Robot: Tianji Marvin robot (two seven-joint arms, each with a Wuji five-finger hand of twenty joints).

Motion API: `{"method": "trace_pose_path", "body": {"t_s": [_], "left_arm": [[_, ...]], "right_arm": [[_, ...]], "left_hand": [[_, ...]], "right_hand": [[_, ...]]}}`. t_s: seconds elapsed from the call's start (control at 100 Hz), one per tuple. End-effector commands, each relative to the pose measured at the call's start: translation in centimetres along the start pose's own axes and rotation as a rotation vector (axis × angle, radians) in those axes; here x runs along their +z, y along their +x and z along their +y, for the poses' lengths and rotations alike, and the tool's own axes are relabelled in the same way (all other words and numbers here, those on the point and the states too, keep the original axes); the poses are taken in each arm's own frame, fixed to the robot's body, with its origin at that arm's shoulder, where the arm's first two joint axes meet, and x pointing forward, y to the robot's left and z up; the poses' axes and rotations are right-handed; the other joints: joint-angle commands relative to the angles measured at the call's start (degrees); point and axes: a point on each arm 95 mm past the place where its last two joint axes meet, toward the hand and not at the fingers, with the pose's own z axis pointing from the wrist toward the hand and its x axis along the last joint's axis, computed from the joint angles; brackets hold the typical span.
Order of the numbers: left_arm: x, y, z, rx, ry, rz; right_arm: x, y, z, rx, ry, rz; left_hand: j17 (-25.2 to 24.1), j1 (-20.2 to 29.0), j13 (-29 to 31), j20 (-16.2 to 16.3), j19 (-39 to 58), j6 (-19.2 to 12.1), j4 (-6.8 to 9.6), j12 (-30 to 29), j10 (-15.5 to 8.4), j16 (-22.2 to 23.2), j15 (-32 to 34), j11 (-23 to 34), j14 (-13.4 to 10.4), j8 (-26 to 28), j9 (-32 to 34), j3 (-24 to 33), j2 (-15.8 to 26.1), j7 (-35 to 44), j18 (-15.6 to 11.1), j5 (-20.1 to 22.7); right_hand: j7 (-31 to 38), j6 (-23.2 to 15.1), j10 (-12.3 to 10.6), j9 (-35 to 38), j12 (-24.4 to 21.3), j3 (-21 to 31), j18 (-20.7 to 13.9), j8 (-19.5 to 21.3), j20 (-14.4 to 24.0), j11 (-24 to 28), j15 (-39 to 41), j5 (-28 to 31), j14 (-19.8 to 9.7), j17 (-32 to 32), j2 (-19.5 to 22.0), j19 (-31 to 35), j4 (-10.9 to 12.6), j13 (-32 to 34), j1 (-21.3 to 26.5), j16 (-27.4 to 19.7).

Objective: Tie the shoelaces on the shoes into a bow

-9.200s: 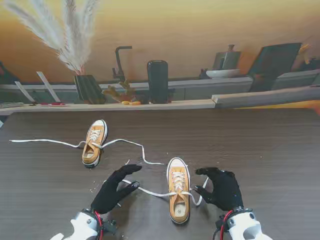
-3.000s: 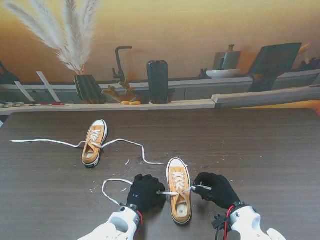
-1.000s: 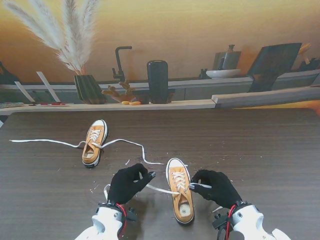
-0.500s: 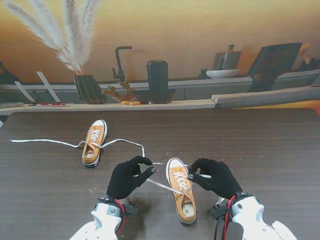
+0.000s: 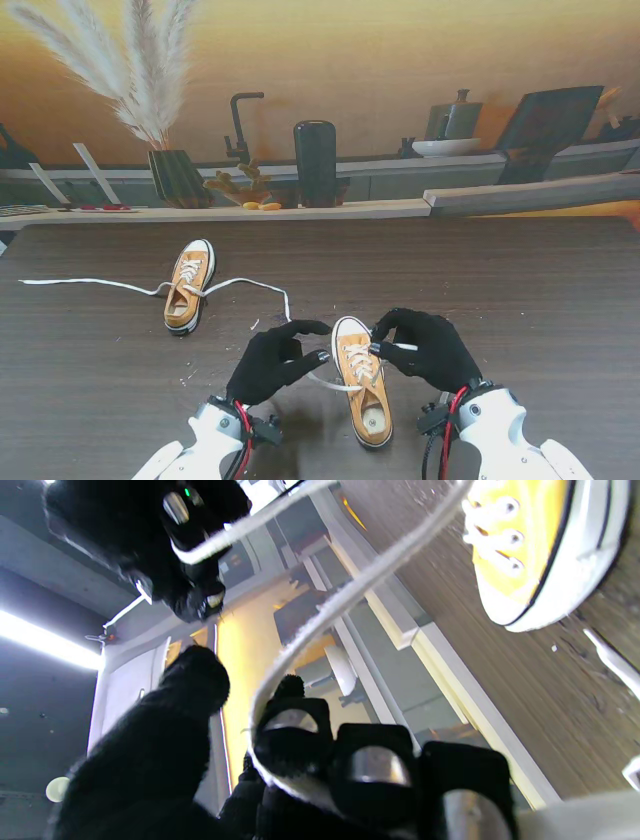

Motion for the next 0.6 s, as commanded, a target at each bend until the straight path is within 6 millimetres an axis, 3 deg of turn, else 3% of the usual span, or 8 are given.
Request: {"method": "trace_pose_path", "body": {"t_s": [0.0,0.23,0.59], "left_arm": [[0.3,0.1,0.7,0.008,-0.043,0.011],[1.3,-0.6,3.0,-0.003,-0.115,0.01],[2.7,-0.6,6.3,-0.012,-0.196,0.053]], "right_arm": [[0.1,1.0,0.1,-0.001,-0.002,0.023],[0.1,1.8,-0.3,-0.031,-0.034,0.044],[-0.2,2.6,-1.0,-0.08,-0.04,0.081]], "left_hand": [[1.21,-0.79,1.99,-1.64,14.78,0.43,-2.09,1.13,-1.86,0.43,0.62,-0.61,-3.28,-1.92,1.23,-0.4,-2.82,-3.04,-7.21,-2.06],[1.14,-0.48,1.98,-3.42,14.77,1.83,-3.9,1.55,-2.44,0.48,0.05,-1.0,-3.55,-4.37,0.22,1.16,-6.77,-8.11,-8.06,-2.73],[1.14,-0.13,1.99,-3.52,14.78,0.77,-3.81,1.58,-2.1,0.5,-0.08,-0.92,-3.57,-4.6,0.25,3.06,-6.25,-8.3,-8.04,-0.59]], "right_hand": [[0.09,-1.63,6.73,-1.29,-0.49,1.64,-2.13,-0.47,0.39,-0.41,3.05,-1.27,-15.05,1.84,-0.33,14.94,-0.84,1.72,0.0,1.91],[1.12,-1.7,6.64,-0.79,-0.61,1.53,-2.0,-0.76,0.31,-0.57,2.89,-0.88,-14.9,1.79,-0.24,14.77,-0.88,1.71,1.71,1.96],[2.25,-2.3,5.59,1.45,0.85,2.45,-2.27,-1.8,0.71,2.21,3.21,0.65,-15.78,1.9,-0.53,15.54,-0.72,1.81,4.11,1.95]]}}
